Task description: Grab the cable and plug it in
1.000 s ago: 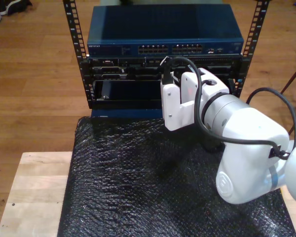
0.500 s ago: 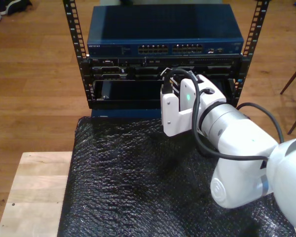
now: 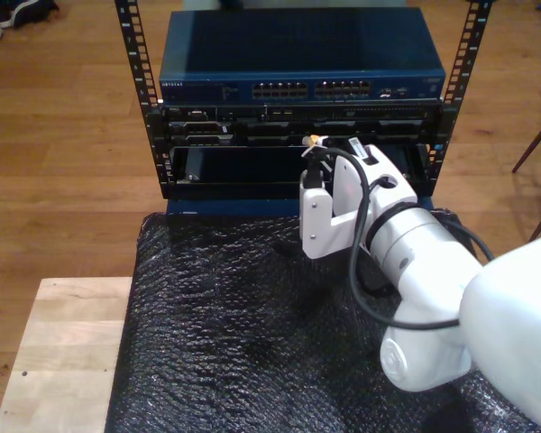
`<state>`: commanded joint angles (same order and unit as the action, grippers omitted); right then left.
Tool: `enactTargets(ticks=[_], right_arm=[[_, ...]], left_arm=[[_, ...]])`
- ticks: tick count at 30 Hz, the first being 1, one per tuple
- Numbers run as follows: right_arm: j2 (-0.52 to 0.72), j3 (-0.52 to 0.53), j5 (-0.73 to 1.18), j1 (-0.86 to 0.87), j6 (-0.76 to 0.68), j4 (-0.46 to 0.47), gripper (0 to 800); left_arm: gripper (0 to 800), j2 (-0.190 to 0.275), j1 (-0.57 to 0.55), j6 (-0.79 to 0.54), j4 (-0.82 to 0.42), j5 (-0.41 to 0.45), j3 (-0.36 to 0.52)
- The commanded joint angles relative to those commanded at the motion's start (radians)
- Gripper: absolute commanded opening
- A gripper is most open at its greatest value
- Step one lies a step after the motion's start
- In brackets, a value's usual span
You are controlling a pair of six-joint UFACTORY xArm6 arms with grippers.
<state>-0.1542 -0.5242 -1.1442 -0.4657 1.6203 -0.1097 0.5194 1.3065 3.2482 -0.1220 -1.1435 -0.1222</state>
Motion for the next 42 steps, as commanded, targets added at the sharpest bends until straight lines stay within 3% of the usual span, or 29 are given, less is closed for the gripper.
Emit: enactTargets(ticks=[14,42], right_arm=[[-0.055,-0.049,-0.052,-0.003,0.051,-0.193,0],[-0.279,-0.221,-0.236,0.032,0.074,-0.311,0]], left_arm=[[800,0.000,0.000,0.000,0.000,0.000,0.000],[800,0.000,0.000,0.000,0.000,0.000,0.000]])
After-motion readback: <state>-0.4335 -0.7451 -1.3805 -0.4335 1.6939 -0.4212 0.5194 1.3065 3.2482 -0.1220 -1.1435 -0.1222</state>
